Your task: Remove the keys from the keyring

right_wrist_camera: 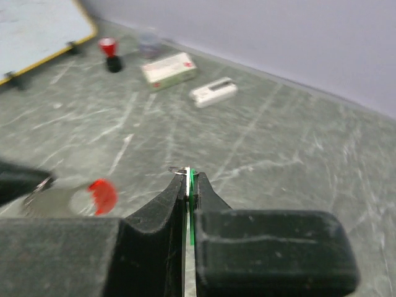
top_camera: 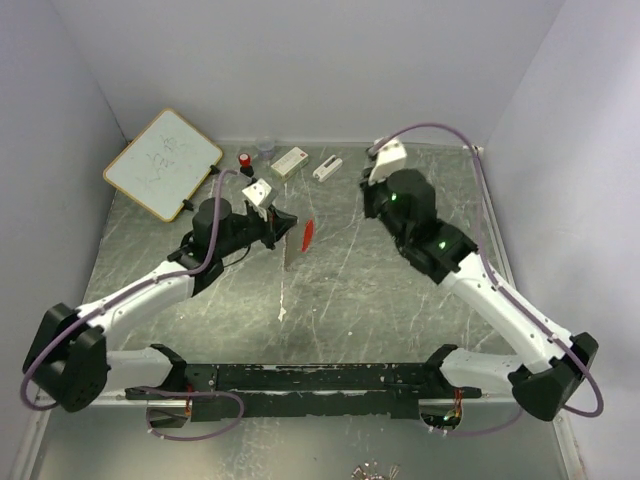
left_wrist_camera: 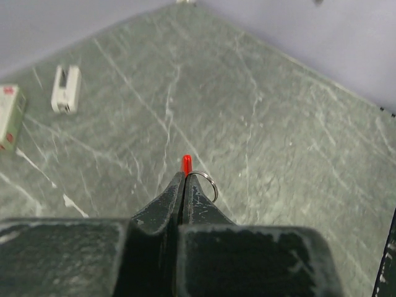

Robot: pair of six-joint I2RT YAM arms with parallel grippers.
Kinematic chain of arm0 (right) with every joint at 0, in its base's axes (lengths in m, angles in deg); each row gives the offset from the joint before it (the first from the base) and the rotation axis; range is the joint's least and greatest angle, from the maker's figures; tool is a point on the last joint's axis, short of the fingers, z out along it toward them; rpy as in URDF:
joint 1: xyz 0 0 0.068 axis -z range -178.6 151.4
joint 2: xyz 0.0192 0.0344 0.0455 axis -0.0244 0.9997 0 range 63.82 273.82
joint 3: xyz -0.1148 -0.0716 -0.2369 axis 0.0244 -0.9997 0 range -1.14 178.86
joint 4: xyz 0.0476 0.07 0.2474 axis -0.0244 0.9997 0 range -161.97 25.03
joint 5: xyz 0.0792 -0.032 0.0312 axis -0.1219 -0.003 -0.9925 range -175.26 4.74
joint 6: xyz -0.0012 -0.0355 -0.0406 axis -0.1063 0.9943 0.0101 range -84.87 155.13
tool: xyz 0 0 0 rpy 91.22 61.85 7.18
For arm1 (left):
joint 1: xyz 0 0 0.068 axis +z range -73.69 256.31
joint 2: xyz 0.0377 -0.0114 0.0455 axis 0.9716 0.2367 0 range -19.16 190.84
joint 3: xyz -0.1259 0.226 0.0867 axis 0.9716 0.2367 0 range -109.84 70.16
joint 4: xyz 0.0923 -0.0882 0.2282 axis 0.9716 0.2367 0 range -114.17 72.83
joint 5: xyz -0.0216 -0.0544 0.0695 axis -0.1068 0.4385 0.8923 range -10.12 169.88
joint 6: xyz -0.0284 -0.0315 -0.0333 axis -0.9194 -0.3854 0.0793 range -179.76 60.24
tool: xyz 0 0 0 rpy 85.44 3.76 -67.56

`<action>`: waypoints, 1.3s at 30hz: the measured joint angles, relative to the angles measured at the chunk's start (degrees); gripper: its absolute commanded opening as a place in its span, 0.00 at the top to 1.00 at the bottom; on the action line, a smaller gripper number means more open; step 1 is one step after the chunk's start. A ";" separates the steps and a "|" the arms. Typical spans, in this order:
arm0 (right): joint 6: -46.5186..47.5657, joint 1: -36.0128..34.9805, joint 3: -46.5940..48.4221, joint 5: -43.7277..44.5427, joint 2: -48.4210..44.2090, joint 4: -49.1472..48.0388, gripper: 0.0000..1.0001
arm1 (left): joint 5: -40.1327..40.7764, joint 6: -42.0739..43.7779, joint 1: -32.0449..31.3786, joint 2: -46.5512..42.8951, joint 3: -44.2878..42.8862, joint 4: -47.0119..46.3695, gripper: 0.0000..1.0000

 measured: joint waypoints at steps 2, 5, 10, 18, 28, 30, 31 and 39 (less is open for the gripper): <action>-2.75 8.44 0.00 -4.85 1.31 0.02 1.00 | -1.64 -1.09 1.29 2.93 1.16 -1.01 0.93; -6.16 19.45 -0.13 -11.98 3.96 -0.66 1.00 | -3.91 -3.02 3.48 6.99 3.17 -3.19 0.93; -11.15 30.05 -4.42 -23.30 10.91 -5.07 1.00 | -6.88 -5.20 5.92 12.68 4.28 -8.61 0.93; -15.72 31.80 -9.22 -34.53 19.74 -8.46 1.00 | -9.25 -4.00 8.20 22.49 -0.33 -12.85 0.93; -16.72 31.23 -8.96 -41.75 23.02 -12.81 1.00 | -13.07 -3.30 13.40 41.83 -12.83 -12.20 0.93; -16.68 30.84 -8.96 -42.01 23.98 -13.00 1.00 | -13.55 -3.21 13.84 45.22 -15.19 -10.58 0.93; -16.68 30.64 -9.03 -42.12 24.35 -13.20 1.00 | -13.77 -3.10 13.97 46.29 -15.96 -9.64 0.92; -16.41 28.76 -9.22 -42.64 27.63 -13.64 1.00 | -13.25 1.77 14.01 46.36 -19.96 1.62 0.49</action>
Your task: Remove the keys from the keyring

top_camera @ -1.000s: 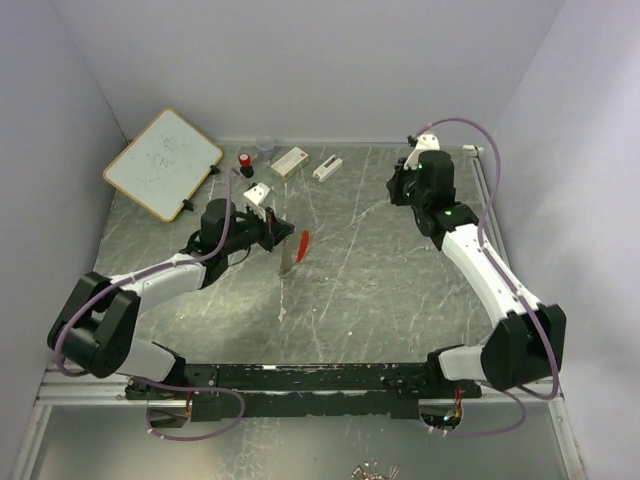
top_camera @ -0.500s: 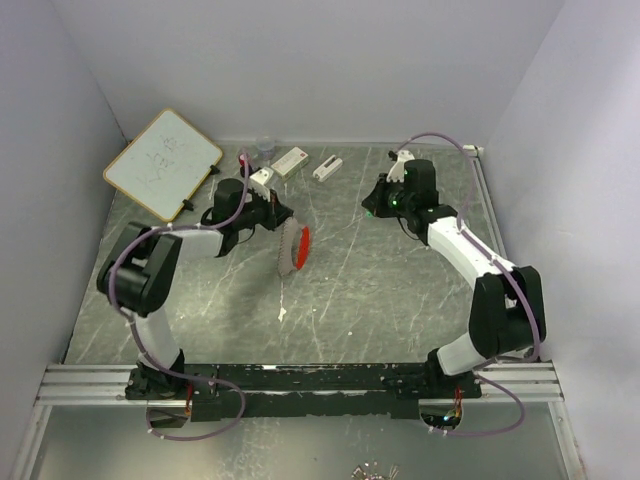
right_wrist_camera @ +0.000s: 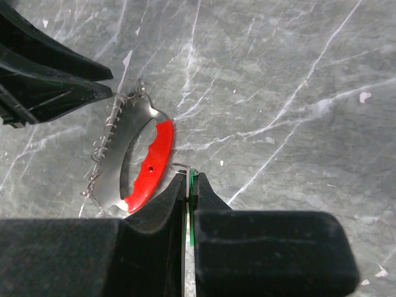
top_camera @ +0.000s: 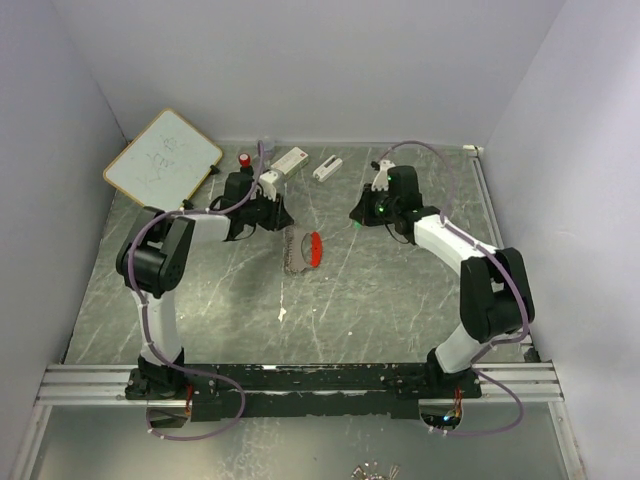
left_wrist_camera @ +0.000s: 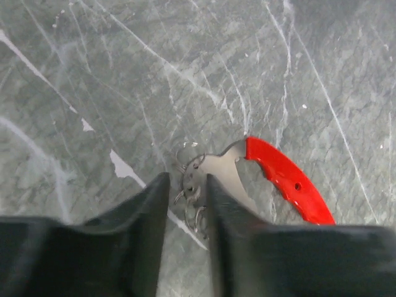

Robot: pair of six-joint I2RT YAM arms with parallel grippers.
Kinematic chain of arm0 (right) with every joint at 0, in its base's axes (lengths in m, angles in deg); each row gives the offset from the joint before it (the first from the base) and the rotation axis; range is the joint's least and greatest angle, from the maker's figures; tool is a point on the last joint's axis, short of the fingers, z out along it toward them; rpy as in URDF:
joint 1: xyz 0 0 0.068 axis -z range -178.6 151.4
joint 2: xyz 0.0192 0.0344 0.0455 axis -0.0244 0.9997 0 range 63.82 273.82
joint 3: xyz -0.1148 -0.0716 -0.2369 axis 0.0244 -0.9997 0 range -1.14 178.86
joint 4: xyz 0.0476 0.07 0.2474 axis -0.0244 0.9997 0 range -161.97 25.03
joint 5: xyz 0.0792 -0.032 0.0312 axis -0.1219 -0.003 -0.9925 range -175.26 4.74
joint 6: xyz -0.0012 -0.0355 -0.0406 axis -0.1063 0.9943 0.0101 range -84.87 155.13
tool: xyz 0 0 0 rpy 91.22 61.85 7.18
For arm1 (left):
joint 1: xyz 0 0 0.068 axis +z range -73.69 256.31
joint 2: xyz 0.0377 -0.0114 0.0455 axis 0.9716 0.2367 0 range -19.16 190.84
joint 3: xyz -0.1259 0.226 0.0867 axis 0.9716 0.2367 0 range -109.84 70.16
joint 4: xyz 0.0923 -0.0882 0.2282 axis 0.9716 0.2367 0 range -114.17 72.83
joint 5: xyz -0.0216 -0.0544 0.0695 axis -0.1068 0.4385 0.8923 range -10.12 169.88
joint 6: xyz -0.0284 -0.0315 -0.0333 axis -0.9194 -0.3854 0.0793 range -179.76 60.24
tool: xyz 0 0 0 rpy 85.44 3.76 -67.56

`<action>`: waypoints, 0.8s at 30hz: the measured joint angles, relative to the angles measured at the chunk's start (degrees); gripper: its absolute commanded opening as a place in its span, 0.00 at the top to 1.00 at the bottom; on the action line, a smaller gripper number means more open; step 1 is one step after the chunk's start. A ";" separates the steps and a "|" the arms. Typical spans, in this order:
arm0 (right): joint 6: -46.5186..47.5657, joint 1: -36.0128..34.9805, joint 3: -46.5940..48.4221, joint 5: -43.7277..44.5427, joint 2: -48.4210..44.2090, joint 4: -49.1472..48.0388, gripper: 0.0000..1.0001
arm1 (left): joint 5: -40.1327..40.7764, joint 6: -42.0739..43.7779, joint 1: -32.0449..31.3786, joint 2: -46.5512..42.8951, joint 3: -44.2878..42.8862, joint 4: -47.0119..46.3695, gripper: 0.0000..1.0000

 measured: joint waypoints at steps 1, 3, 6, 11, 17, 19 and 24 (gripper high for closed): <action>0.07 -0.31 0.00 -0.07 0.35 -0.04 1.00 | 0.24 0.48 0.00 -0.37 -0.04 0.70 0.45; 0.17 -0.96 0.00 -0.09 1.29 -0.39 1.00 | 1.60 2.19 0.00 -2.14 -0.07 3.93 0.44; 0.22 -1.81 0.02 -0.02 2.97 -0.96 1.00 | 3.93 3.82 0.00 -4.98 0.00 6.82 0.44; 0.20 -2.56 0.22 1.42 5.99 -1.29 1.00 | 7.72 5.18 0.00 -9.33 0.85 8.48 0.44; 0.20 -2.51 0.94 4.37 9.99 -0.72 1.00 | 9.94 5.14 0.00 -13.25 5.22 8.52 0.22; 0.11 -2.51 0.94 5.09 10.75 -0.31 1.00 | 10.51 4.96 0.00 -14.71 7.23 8.57 0.04; -0.33 -2.51 0.39 6.43 11.47 0.48 0.87 | 11.34 4.13 0.00 -18.45 10.27 8.39 0.00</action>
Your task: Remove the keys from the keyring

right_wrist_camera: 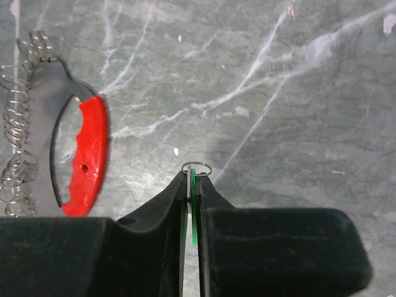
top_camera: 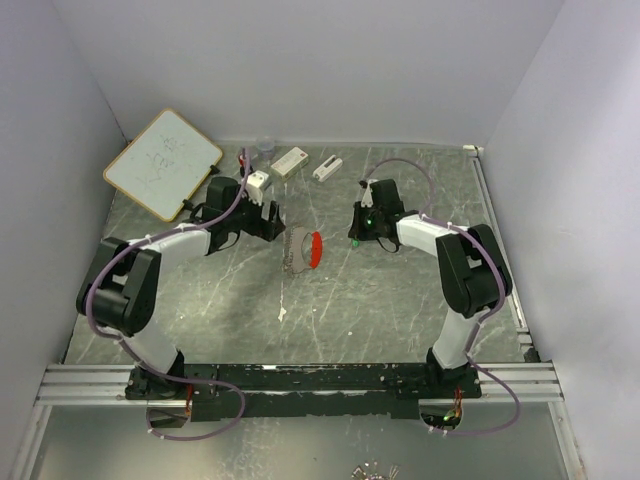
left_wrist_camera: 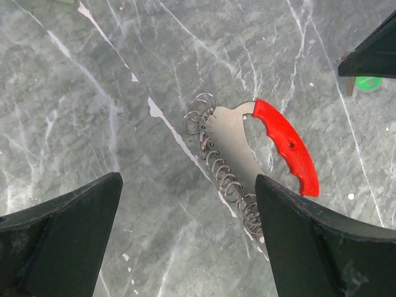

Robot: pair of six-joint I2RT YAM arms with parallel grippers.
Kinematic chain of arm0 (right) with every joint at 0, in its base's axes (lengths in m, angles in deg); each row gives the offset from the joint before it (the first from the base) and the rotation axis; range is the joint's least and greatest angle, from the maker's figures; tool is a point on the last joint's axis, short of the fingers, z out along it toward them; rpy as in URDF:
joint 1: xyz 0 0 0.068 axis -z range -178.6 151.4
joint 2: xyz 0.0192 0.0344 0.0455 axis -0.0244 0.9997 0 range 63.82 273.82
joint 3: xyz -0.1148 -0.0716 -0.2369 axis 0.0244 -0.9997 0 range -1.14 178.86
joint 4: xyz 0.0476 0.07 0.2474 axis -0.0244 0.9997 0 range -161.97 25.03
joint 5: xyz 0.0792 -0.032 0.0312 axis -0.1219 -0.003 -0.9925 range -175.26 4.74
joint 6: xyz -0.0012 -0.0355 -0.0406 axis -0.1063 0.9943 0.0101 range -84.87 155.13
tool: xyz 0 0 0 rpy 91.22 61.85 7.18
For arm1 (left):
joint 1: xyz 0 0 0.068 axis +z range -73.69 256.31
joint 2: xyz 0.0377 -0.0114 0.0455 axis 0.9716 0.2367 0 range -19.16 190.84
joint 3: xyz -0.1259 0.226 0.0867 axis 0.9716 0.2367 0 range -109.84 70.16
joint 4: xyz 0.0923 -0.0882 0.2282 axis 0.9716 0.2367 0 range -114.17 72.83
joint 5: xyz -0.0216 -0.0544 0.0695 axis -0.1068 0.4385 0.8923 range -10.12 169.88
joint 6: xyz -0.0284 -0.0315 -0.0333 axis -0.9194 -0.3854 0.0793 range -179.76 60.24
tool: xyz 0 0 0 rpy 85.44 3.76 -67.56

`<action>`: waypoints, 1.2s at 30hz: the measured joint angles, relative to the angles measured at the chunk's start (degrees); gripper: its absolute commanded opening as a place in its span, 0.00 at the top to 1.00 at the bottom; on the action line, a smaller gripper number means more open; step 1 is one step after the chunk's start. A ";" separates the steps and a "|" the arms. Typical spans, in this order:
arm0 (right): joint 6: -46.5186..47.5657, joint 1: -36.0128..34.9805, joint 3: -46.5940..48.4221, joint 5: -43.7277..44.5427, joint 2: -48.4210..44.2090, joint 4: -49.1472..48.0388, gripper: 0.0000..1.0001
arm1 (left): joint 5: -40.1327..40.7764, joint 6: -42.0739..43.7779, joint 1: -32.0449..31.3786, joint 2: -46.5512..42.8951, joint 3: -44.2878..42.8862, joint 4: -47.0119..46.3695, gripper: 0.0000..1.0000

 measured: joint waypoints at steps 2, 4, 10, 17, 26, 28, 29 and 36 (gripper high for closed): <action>-0.20 0.00 -0.42 0.37 0.31 0.09 0.81 | 0.48 -0.39 0.00 -1.77 0.85 -0.35 0.00; -0.44 0.00 -0.92 0.68 0.61 0.15 0.75 | 0.94 -0.76 0.00 -3.58 1.92 -1.03 0.00; -1.09 0.00 -1.57 1.22 1.40 -0.92 0.55 | 2.14 -1.92 0.00 -6.58 5.01 -1.95 0.00; -0.98 -0.09 -5.25 2.78 -1.25 -4.24 0.49 | 3.13 -2.82 0.00 -9.18 9.09 -1.95 0.00; -1.01 -0.04 -7.39 6.23 -10.16 -3.80 0.44 | 3.17 -3.98 0.00 -17.66 13.44 -3.19 0.00; -1.33 -0.04 -7.65 7.74 -12.87 -4.02 0.42 | 3.39 -4.28 0.00 -20.17 14.75 -3.23 0.00; -1.55 -0.04 -8.07 8.59 -14.25 -4.24 0.41 | 3.67 -4.42 0.00 -21.51 15.45 -3.21 0.00; -4.22 -0.04 -13.44 19.19 -24.06 -4.35 0.41 | 8.22 -5.86 -0.02 -31.23 19.71 -3.48 0.00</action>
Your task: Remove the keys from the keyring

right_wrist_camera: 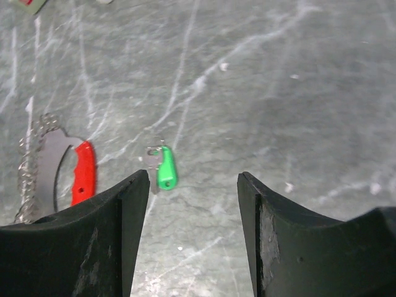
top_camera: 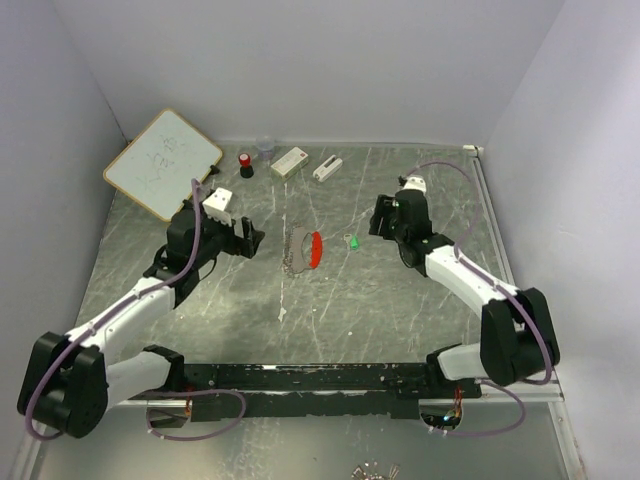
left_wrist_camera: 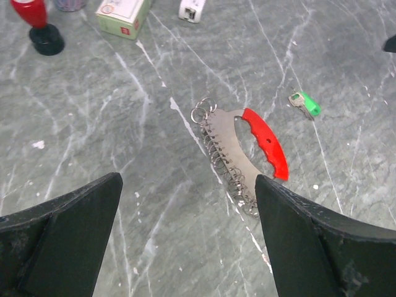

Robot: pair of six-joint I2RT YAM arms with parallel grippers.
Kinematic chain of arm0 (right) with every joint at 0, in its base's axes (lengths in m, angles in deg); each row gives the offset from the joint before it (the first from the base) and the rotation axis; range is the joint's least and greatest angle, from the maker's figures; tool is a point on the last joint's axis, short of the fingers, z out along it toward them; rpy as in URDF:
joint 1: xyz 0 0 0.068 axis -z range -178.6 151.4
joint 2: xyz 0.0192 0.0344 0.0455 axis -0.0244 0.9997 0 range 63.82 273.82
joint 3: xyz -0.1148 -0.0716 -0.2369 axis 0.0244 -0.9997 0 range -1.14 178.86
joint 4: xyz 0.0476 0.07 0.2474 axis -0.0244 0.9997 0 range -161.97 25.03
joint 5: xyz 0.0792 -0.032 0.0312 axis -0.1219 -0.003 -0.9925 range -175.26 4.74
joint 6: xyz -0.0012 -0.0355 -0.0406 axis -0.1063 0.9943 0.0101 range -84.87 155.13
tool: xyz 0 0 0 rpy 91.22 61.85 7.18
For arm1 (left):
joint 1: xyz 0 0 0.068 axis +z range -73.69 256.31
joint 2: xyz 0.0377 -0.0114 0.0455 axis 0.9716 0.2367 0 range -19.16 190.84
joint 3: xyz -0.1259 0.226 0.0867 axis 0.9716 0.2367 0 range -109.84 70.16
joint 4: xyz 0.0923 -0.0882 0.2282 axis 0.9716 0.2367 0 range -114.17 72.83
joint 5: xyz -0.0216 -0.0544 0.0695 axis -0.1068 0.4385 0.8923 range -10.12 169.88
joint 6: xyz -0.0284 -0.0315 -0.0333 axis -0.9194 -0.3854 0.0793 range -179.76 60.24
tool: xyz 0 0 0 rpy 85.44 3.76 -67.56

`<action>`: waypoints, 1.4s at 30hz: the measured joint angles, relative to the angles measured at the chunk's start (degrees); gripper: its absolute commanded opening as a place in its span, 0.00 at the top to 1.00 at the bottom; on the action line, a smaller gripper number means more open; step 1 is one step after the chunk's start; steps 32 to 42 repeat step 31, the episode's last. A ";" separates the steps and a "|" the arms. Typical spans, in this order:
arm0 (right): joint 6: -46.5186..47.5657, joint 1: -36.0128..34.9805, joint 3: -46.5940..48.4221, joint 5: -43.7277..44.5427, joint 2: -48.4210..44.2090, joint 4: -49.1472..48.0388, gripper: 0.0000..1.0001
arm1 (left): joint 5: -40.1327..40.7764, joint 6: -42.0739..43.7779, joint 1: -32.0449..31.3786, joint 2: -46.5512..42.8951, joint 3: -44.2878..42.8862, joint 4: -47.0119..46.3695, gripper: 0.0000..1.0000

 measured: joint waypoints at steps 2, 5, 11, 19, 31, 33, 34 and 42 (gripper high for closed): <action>-1.16 0.00 -2.10 4.15 -2.99 -0.07 0.41 | 1.86 -0.68 0.02 -2.80 1.90 -0.26 0.00; -2.93 0.00 -5.60 10.08 -7.76 0.07 0.41 | 4.68 -1.60 0.00 -5.86 4.61 -0.55 0.00; -6.49 0.00 -11.28 22.21 -17.90 0.81 0.41 | 10.01 -2.78 0.00 -10.69 8.79 -0.55 0.00; -11.34 0.00 -15.41 37.92 -30.67 4.09 0.44 | 18.91 -4.92 0.00 -19.19 14.29 -1.18 0.00; -14.80 0.00 -18.05 46.80 -36.39 8.11 0.01 | 34.05 -6.54 0.00 -30.12 19.67 0.13 0.00; -14.80 0.00 -18.05 46.80 -36.39 8.11 0.01 | 34.05 -6.54 0.00 -30.12 19.67 0.13 0.00; -14.80 0.00 -18.05 46.80 -36.39 8.11 0.01 | 34.05 -6.54 0.00 -30.12 19.67 0.13 0.00; -14.80 0.00 -18.05 46.80 -36.39 8.11 0.01 | 34.05 -6.54 0.00 -30.12 19.67 0.13 0.00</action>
